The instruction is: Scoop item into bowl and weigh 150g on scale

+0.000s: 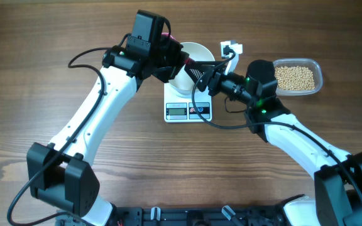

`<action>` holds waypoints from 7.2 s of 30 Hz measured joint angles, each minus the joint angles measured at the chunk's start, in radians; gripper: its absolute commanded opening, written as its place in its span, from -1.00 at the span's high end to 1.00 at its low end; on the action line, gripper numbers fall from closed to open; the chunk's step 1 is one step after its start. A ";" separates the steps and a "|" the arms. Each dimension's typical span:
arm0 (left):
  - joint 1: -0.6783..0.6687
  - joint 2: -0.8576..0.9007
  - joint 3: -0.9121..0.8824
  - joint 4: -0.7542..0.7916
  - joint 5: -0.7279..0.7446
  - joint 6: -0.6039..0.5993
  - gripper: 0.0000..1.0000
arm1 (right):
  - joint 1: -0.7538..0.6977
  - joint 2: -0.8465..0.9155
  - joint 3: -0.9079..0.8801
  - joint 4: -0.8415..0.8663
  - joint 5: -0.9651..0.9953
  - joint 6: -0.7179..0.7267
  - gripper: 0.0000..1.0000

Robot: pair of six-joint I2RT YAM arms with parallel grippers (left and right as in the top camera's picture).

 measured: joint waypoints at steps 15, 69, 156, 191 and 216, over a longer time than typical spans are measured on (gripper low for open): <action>0.000 0.000 0.000 0.000 0.000 0.000 0.92 | 0.000 0.066 0.047 0.000 0.041 0.000 0.52; -0.017 -0.208 0.009 -0.195 -0.493 0.620 0.92 | -0.064 -0.266 0.614 -1.423 0.895 -0.319 0.91; -0.285 0.167 -0.327 0.166 -0.364 1.336 0.92 | -0.232 -0.266 0.614 -1.392 0.904 -0.376 0.91; -0.152 -0.230 -0.278 -0.181 -0.371 1.461 0.92 | -0.232 -0.224 0.614 -1.229 0.803 -0.602 0.91; -0.140 -0.220 -0.278 -0.153 -0.368 1.488 -1.00 | -0.232 -0.055 0.614 -0.849 0.732 -0.783 0.92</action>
